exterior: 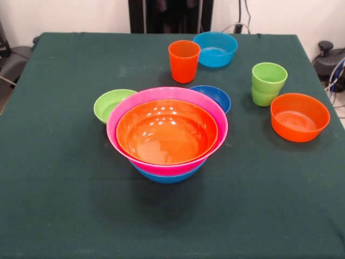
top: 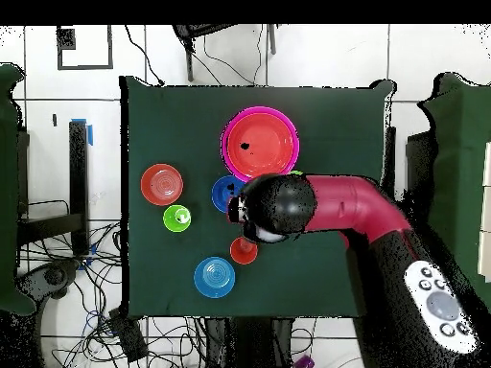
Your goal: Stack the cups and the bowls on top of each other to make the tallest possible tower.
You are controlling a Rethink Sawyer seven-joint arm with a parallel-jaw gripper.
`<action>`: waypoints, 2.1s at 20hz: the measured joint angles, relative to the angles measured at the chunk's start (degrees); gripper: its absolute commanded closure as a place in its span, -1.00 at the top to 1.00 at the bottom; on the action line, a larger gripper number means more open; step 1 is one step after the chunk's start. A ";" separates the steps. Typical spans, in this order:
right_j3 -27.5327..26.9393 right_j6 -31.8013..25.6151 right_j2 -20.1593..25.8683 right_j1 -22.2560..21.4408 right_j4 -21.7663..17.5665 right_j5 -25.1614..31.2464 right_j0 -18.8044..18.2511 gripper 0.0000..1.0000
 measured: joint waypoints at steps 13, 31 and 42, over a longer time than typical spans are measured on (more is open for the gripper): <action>3.92 10.99 -3.43 -5.84 5.11 -6.48 14.76 1.00; -0.64 17.21 -9.95 -5.02 4.80 -4.57 22.46 1.00; -3.16 17.21 -11.61 -2.07 4.77 2.19 20.62 1.00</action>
